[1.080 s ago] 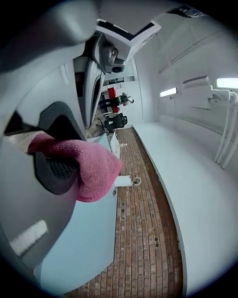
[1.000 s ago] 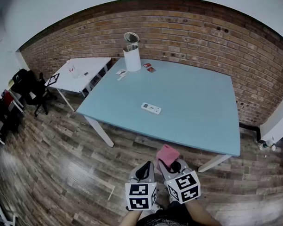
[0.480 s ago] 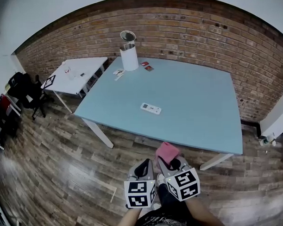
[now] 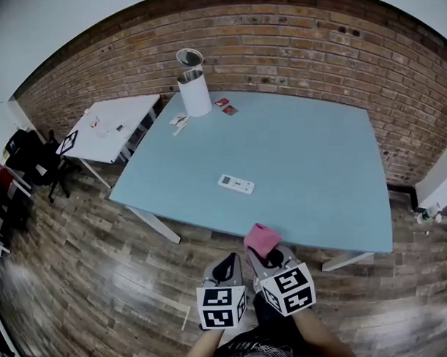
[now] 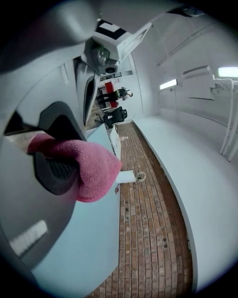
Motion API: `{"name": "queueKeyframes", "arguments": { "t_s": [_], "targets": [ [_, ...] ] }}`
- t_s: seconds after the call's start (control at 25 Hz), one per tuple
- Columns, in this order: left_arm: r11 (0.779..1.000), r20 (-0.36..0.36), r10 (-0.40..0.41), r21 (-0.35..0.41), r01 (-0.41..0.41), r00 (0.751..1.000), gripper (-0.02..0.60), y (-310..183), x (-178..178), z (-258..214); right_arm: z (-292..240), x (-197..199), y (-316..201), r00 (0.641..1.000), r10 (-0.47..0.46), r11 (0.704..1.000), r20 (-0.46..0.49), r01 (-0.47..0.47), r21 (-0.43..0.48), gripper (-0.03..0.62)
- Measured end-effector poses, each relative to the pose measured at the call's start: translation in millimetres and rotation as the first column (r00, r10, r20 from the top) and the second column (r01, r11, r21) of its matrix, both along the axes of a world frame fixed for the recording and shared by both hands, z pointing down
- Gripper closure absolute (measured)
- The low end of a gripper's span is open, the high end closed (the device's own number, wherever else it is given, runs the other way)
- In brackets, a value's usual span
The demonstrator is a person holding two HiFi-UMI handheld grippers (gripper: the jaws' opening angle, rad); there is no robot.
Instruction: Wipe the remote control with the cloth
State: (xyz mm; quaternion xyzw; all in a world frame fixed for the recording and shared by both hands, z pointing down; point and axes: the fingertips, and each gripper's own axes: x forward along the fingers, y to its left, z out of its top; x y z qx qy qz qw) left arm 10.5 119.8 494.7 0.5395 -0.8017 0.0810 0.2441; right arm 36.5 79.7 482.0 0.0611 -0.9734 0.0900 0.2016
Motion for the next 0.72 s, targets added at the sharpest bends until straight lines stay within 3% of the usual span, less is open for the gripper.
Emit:
{"name": "queueKeyframes", "arguments": {
  "t_s": [0.48, 0.6, 0.72],
  "targets": [
    [0.987, 0.103, 0.129, -0.112, -0.118, 0.986, 0.584, -82.8, -66.3, 21.6, 19.6, -49.3, -87.5, 0.997, 0.018, 0.998, -0.069, -0.022, -0.055, 0.531],
    [0.963, 0.111, 0.233, -0.167, -0.213, 0.966, 0.584, -101.4, -81.2, 33.8, 23.4, -61.0, -104.1, 0.997, 0.008, 0.997, -0.076, -0.013, -0.071, 0.531],
    [0.925, 0.144, 0.341, -0.229, -0.304, 0.929, 0.583, -122.5, -95.2, 40.8, 26.6, -68.3, -124.8, 0.997, 0.009, 0.995, -0.082, -0.017, -0.095, 0.531]
  ]
}}
